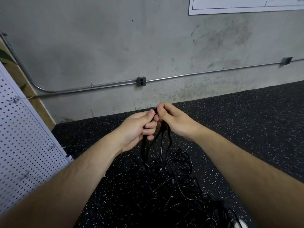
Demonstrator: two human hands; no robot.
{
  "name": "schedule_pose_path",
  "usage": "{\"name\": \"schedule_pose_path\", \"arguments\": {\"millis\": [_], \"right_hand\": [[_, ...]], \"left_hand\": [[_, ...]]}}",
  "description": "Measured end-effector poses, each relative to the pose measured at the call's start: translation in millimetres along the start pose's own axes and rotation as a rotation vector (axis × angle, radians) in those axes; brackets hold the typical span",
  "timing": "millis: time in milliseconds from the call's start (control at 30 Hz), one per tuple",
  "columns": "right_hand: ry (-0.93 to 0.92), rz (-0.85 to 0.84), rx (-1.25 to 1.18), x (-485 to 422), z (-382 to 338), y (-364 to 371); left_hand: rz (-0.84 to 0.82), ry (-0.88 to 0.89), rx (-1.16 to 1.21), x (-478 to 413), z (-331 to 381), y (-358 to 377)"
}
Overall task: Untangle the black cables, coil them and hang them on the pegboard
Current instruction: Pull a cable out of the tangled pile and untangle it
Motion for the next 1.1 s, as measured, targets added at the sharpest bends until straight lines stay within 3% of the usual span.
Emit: {"name": "schedule_pose_path", "arguments": {"millis": [100, 233, 467, 600, 733, 833, 1000, 1100], "right_hand": [[0.160, -0.106, -0.131, 8.4, 21.7, 13.3], [0.275, -0.355, 0.118, 32.5, 59.7, 42.8], [0.457, -0.564, 0.034, 58.9, 78.6, 90.4], [0.361, -0.522, 0.187, 55.3, 50.3, 87.7], [0.133, -0.422, 0.702, 42.2, 33.6, 70.1], [0.037, -0.391, 0.935, 41.4, 19.8, 58.6], [-0.089, -0.411, 1.039, 42.3, -6.3, 57.8], [-0.173, -0.304, 1.061, 39.2, -27.4, 54.9]], "left_hand": [[0.032, 0.060, 0.106, -0.7, 15.2, -4.7], [0.103, 0.155, 0.174, 3.0, 40.3, -26.6], [0.230, 0.302, 0.217, 6.3, 63.8, -64.2], [0.309, 0.346, 0.169, 6.0, 65.0, -79.9], [0.369, 0.367, 0.038, 7.1, 65.1, -89.9], [0.364, 0.357, 0.017, 7.2, 62.5, -90.4], [0.340, 0.335, -0.086, 6.4, 57.4, -82.8], [0.326, 0.302, -0.184, 7.0, 51.0, -73.0]]}}
Point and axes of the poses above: each hand's wrist, its own x-axis away from the middle knuckle, its own y-axis out of the palm, z = x × y, the point moved 10 cm from there along -x, towards the middle knuckle, and after that the axes turned 15 degrees about x, right-handed, at the moved point
